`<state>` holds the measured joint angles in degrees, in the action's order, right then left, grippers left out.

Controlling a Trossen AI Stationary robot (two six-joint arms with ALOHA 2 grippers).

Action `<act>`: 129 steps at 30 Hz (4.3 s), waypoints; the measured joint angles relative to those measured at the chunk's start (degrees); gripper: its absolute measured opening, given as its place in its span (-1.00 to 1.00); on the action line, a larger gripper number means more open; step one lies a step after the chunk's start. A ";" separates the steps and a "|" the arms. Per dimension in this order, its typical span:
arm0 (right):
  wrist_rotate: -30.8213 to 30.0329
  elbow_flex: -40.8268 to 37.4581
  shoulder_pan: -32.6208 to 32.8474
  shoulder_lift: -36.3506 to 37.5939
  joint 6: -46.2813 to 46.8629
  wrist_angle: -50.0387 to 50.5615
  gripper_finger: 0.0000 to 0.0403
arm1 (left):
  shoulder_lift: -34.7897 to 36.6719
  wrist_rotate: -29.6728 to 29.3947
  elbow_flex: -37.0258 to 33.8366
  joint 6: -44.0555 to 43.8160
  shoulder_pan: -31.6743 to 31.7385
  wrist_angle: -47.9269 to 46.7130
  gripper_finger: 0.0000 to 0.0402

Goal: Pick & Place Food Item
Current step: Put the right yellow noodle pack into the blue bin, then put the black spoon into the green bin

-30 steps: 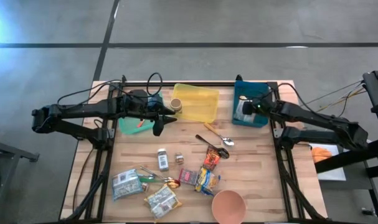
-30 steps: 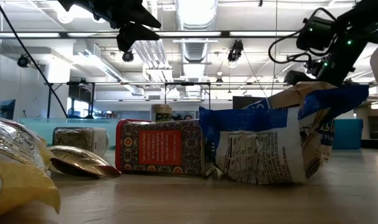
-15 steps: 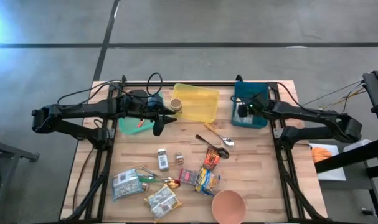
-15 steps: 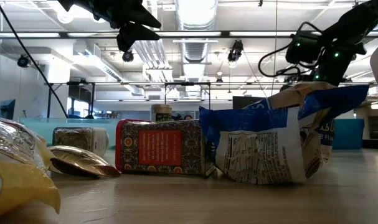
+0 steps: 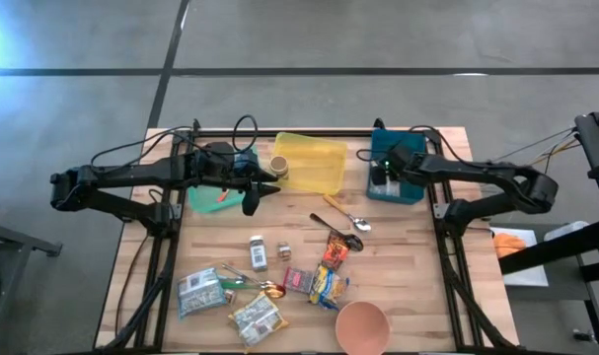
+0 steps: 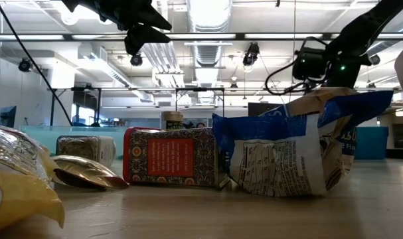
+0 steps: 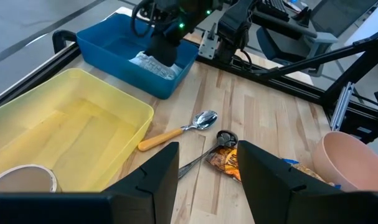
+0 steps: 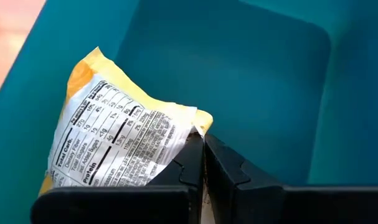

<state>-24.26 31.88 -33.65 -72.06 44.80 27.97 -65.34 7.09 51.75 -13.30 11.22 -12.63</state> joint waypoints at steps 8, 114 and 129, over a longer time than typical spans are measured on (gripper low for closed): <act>3.55 0.02 0.02 -0.84 -2.31 0.09 -0.96 | 0.00 0.00 0.00 -0.02 0.00 -0.06 -0.16; 13.80 24.75 43.01 -27.27 -15.26 2.12 -0.03 | -0.11 -4.70 -0.55 -0.09 0.04 -5.26 -0.16; 13.59 24.94 42.52 -29.56 -17.72 1.07 -0.58 | -0.11 -4.70 -0.55 -0.09 0.07 -5.26 -0.16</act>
<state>-10.66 56.82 8.88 -101.62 27.07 29.04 -65.45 2.39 51.20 -13.39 11.29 -17.88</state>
